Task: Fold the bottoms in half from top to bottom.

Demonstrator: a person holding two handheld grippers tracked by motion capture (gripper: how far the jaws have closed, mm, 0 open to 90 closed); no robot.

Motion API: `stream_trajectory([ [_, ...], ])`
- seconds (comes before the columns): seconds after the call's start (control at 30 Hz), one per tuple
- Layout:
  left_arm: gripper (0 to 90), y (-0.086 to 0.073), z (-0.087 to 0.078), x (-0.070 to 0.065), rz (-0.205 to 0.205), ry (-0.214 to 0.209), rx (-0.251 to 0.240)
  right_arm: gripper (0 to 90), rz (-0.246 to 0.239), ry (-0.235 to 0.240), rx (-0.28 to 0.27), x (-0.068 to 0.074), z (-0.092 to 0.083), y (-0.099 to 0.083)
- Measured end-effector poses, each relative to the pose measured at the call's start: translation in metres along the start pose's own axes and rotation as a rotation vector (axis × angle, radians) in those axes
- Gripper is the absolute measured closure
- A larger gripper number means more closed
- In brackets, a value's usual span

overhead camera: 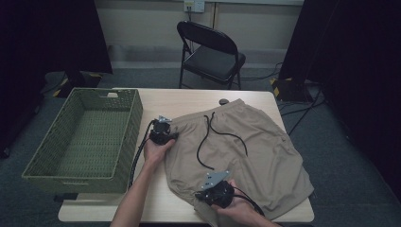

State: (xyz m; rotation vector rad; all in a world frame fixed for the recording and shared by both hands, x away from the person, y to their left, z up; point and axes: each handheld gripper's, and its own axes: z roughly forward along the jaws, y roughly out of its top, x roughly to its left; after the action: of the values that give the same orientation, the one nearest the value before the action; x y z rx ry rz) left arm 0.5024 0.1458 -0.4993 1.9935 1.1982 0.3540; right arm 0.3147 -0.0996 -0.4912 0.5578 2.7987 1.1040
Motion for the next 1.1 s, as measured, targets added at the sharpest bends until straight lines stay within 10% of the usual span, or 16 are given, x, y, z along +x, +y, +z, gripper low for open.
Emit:
stream_trajectory([
  [0.63, 87.5, 0.015, -0.032, 0.005, -0.072, -0.086, -0.13, 88.7, 0.071, 0.031, -0.135, -0.005, -0.033, 0.018],
  [1.1, 87.8, 0.035, -0.076, -0.002, -0.041, -0.117, -0.187, 89.0, 0.072, 0.025, -0.25, -0.007, -0.069, 0.035],
])
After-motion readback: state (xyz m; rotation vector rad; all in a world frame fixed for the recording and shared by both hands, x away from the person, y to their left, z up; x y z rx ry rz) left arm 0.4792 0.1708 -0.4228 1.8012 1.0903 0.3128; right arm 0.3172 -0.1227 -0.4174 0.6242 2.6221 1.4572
